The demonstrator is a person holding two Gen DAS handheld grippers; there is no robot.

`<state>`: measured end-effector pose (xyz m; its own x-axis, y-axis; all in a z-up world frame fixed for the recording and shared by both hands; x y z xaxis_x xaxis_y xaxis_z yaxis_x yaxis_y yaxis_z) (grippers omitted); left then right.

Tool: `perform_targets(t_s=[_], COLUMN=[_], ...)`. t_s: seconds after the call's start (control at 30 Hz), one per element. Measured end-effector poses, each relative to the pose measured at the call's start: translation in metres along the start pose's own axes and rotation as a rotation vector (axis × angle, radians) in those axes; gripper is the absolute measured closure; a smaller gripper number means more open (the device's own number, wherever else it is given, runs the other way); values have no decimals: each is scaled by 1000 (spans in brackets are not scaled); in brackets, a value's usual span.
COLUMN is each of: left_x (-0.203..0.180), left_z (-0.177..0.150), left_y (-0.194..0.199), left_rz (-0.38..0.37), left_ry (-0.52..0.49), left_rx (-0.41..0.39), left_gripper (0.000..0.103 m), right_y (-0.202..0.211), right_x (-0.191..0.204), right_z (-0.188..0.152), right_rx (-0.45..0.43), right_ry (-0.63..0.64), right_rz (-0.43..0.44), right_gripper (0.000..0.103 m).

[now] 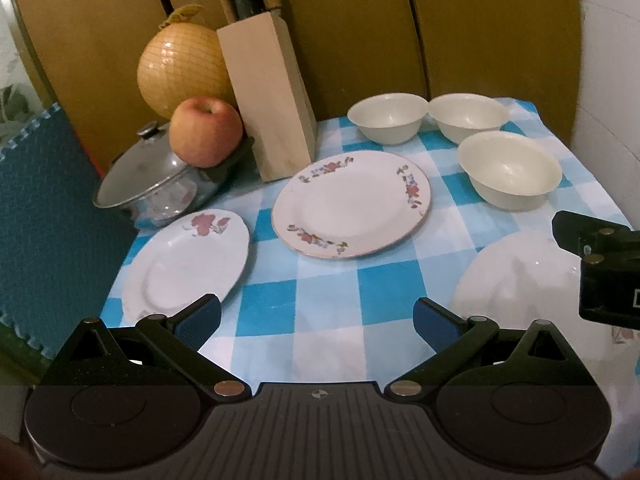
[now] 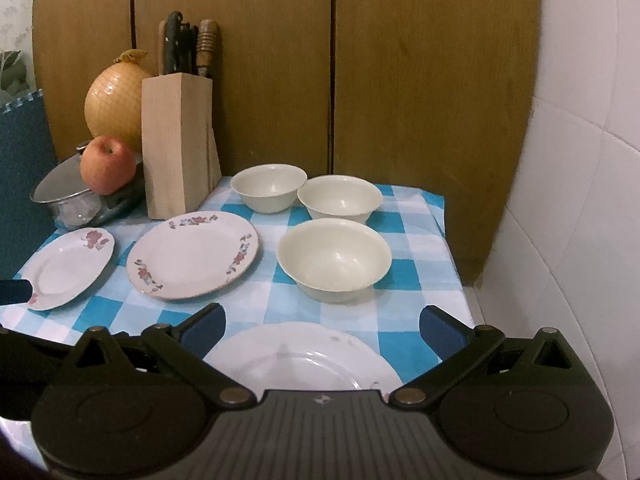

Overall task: Organize plates and bowls
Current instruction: 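Move the right gripper toward the pink-flower white plate's rim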

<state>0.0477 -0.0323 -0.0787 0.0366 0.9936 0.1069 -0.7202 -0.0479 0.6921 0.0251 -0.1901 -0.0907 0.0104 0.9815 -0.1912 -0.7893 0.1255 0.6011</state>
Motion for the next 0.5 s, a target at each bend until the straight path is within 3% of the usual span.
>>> perform_targets(t_s=[0.5], left_x=[-15], left_z=[-5], left_y=[-1], left_rz=[-26], left_ry=[-20], left_rx=[28], left_gripper=[0], right_y=[3], right_x=[-14], right_z=[-8], right_rx=[16], right_ry=[-21], right_rz=[-6], right_gripper=[6])
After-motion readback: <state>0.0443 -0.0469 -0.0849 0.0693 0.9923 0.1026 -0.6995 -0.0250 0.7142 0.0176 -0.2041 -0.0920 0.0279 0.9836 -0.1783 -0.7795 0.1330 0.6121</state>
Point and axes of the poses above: each gripper's, at about its wrist camera, not at the fingertips, and y roughly against the way its jaws point, x to its left, z to its top, the point moved 7 cm from there along -y, roughly the way its jaws point, and after that the axes turned 15 degrees about y, right-handed, at the moved point
